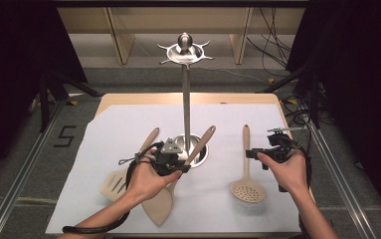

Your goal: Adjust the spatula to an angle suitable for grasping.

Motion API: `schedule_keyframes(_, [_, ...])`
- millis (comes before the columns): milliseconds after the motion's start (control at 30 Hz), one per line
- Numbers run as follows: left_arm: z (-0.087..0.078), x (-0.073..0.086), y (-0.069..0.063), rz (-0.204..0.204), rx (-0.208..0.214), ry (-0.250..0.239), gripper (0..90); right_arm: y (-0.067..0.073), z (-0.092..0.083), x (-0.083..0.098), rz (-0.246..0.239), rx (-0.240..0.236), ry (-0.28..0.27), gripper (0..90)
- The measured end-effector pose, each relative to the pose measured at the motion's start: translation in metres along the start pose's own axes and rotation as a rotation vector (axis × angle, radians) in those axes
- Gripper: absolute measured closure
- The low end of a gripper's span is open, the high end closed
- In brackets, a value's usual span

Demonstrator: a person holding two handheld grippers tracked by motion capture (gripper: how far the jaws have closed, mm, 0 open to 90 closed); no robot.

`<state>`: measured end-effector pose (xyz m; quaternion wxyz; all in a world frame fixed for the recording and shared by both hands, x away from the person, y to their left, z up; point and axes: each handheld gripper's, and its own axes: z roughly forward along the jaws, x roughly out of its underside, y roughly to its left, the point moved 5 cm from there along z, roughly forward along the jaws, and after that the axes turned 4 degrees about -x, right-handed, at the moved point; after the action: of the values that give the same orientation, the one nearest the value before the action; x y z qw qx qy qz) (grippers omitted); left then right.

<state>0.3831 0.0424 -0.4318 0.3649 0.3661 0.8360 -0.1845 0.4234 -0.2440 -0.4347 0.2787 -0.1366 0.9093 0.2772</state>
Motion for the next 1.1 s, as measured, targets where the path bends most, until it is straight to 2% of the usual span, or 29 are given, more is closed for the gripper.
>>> schedule_keyframes(33, [-0.003,-0.001,0.000,-0.004,-0.008,-0.028,77.3,0.004,0.000,-0.001,-0.013,0.005,-0.017,65.1])
schedule_keyframes(67, [-0.004,-0.001,0.000,-0.003,-0.004,-0.038,77.3,0.007,0.001,-0.002,-0.012,-0.012,-0.019,65.0])
schedule_keyframes(133, [-0.007,-0.002,0.000,-0.013,-0.010,-0.069,77.3,0.013,0.001,-0.001,0.025,-0.010,-0.010,64.3])
schedule_keyframes(167, [-0.009,-0.003,0.000,-0.010,-0.013,-0.082,77.3,0.010,0.003,-0.002,-0.027,0.012,-0.021,64.0])
schedule_keyframes(200, [-0.010,-0.003,0.000,-0.017,-0.015,-0.093,77.3,0.010,0.004,-0.003,-0.058,0.013,-0.039,63.9])
schedule_keyframes(233, [-0.012,-0.003,0.001,-0.023,-0.024,-0.102,77.3,0.011,0.004,-0.002,-0.055,-0.023,-0.028,63.8])
schedule_keyframes(300, [-0.016,-0.003,0.001,-0.031,-0.026,-0.131,77.3,0.011,0.006,-0.002,-0.051,0.001,-0.040,63.8])
schedule_keyframes(333, [-0.017,-0.004,-0.002,-0.064,-0.011,-0.165,77.3,0.011,0.007,-0.002,-0.051,0.010,-0.047,63.9])
schedule_keyframes(367, [-0.017,-0.004,-0.002,-0.064,-0.011,-0.165,77.3,0.011,0.006,-0.002,-0.062,-0.022,-0.027,63.9])
schedule_keyframes(400, [-0.020,-0.003,0.000,-0.049,-0.017,-0.161,77.3,0.011,0.006,-0.002,-0.062,-0.022,-0.027,63.9])
schedule_keyframes(433, [-0.023,-0.004,-0.001,-0.079,-0.024,-0.195,77.3,0.012,0.005,0.000,-0.035,-0.016,-0.008,64.0])
schedule_keyframes(467, [-0.026,-0.004,0.001,-0.062,-0.034,-0.192,77.3,0.012,0.005,0.000,-0.038,-0.018,-0.009,64.0])
schedule_keyframes(500, [-0.028,-0.005,0.002,-0.070,-0.028,-0.206,77.3,0.012,0.006,-0.001,-0.057,-0.020,-0.023,64.0])
schedule_keyframes(533, [-0.028,-0.005,0.002,-0.070,-0.028,-0.206,77.4,0.013,0.005,0.000,-0.035,-0.007,-0.015,64.0])
schedule_keyframes(567, [-0.030,-0.006,0.003,-0.072,-0.028,-0.217,77.4,0.013,0.005,0.000,-0.035,-0.007,-0.015,64.0])
schedule_keyframes(600, [-0.034,-0.007,0.004,-0.084,-0.030,-0.246,77.3,0.016,0.007,0.000,-0.019,-0.002,-0.033,64.1])
schedule_keyframes(667, [-0.036,-0.007,0.005,-0.080,-0.036,-0.248,77.4,0.016,0.007,-0.001,-0.024,-0.002,-0.041,64.2])
schedule_keyframes(700, [-0.039,-0.007,0.006,-0.089,-0.038,-0.258,77.4,0.015,0.007,-0.001,-0.028,-0.004,-0.043,64.2])
schedule_keyframes(733, [-0.041,-0.007,0.009,-0.079,-0.042,-0.274,77.4,0.014,0.007,-0.001,-0.033,0.004,-0.050,64.2])
schedule_keyframes(800, [-0.044,-0.008,0.011,-0.088,-0.044,-0.288,77.4,0.014,0.007,-0.001,-0.021,0.007,-0.045,64.3])
schedule_keyframes(1100, [-0.058,-0.012,0.023,-0.083,-0.061,-0.340,77.3,0.014,0.007,-0.001,-0.025,0.008,-0.047,64.6])
